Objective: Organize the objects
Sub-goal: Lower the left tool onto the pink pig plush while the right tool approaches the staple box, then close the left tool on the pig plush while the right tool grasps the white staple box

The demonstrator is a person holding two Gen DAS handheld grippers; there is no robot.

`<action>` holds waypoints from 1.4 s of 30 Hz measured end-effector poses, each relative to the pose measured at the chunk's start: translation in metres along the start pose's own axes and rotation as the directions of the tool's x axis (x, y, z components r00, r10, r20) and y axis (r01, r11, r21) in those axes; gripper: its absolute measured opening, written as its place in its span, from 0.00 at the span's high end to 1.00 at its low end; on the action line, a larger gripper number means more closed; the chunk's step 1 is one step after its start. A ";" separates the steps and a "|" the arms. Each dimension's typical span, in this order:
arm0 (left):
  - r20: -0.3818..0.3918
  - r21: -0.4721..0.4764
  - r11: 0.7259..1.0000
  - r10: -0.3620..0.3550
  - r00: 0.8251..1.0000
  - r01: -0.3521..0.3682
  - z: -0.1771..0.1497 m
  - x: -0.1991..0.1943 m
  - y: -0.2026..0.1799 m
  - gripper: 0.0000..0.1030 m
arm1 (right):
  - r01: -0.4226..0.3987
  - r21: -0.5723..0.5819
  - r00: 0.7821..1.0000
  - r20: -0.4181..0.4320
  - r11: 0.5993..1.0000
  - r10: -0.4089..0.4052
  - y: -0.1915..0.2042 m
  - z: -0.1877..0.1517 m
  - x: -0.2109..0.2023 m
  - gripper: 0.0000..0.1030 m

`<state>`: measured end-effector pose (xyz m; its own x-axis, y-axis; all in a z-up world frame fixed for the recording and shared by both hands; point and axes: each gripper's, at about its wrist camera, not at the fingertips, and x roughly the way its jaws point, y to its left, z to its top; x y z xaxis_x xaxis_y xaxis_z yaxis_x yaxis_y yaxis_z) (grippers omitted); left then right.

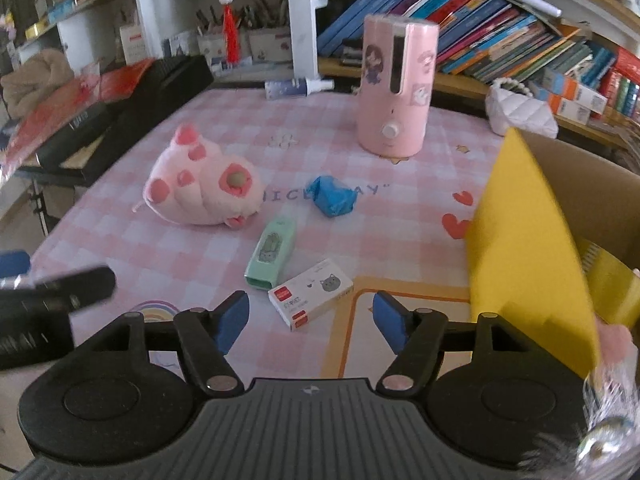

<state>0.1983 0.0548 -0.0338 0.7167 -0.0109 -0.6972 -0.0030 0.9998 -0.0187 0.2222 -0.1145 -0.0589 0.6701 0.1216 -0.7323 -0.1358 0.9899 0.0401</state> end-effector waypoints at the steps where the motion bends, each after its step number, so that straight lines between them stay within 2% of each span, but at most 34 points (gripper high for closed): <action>1: -0.002 -0.002 1.000 0.003 1.000 -0.003 0.003 0.004 0.000 0.06 | 0.005 -0.003 1.000 -0.008 1.000 -0.005 0.000 0.001 0.005 0.35; 6: -0.020 0.004 1.000 0.008 1.000 -0.008 0.012 0.020 -0.002 0.06 | 0.017 -0.032 0.998 -0.054 0.999 -0.019 -0.002 0.004 0.030 0.35; 11: -0.037 0.006 1.000 0.009 0.999 -0.009 0.017 0.033 -0.004 0.06 | -0.007 -0.054 0.995 -0.097 0.999 0.001 -0.001 0.005 0.049 0.36; 14: -0.044 0.004 1.000 0.006 0.999 -0.006 0.021 0.040 -0.006 0.06 | -0.020 -0.069 0.995 -0.094 0.997 0.014 -0.001 0.005 0.054 0.35; 17: -0.042 -0.002 1.000 -0.003 0.999 0.002 0.026 0.045 -0.008 0.06 | -0.034 -0.092 0.996 -0.082 0.995 0.027 0.000 0.007 0.057 0.38; 18: -0.039 -0.005 1.000 -0.009 0.999 0.008 0.028 0.047 -0.008 0.06 | -0.045 -0.092 0.996 -0.081 0.995 0.038 -0.001 0.008 0.058 0.43; 24: -0.010 -0.019 0.999 -0.051 0.999 0.051 0.045 0.062 -0.018 0.05 | -0.075 -0.077 0.993 -0.092 0.994 0.068 -0.007 0.014 0.051 0.44; 29: -0.001 0.004 1.000 -0.028 1.000 0.028 0.059 0.087 -0.028 0.03 | -0.069 -0.082 0.996 -0.064 0.994 0.063 -0.012 0.018 0.040 0.43; 32: -0.009 -0.014 0.999 -0.032 0.999 0.032 0.067 0.103 -0.029 0.03 | -0.075 -0.080 0.996 -0.048 0.994 0.071 -0.013 0.019 0.033 0.43; 38: -0.035 -0.081 0.994 -0.083 0.996 0.080 0.070 0.131 -0.027 0.01 | -0.079 -0.101 0.997 -0.034 0.992 0.076 -0.015 0.019 0.028 0.44; 42: -0.058 -0.093 0.988 -0.131 0.990 0.126 0.066 0.142 -0.032 0.01 | -0.069 -0.102 0.997 -0.034 0.992 0.066 -0.017 0.019 0.026 0.44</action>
<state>0.3466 0.0224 -0.0852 0.6691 -0.1429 -0.7293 0.0221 0.9847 -0.1726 0.2557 -0.1266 -0.0656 0.6348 0.1839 -0.7505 -0.2555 0.9666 0.0207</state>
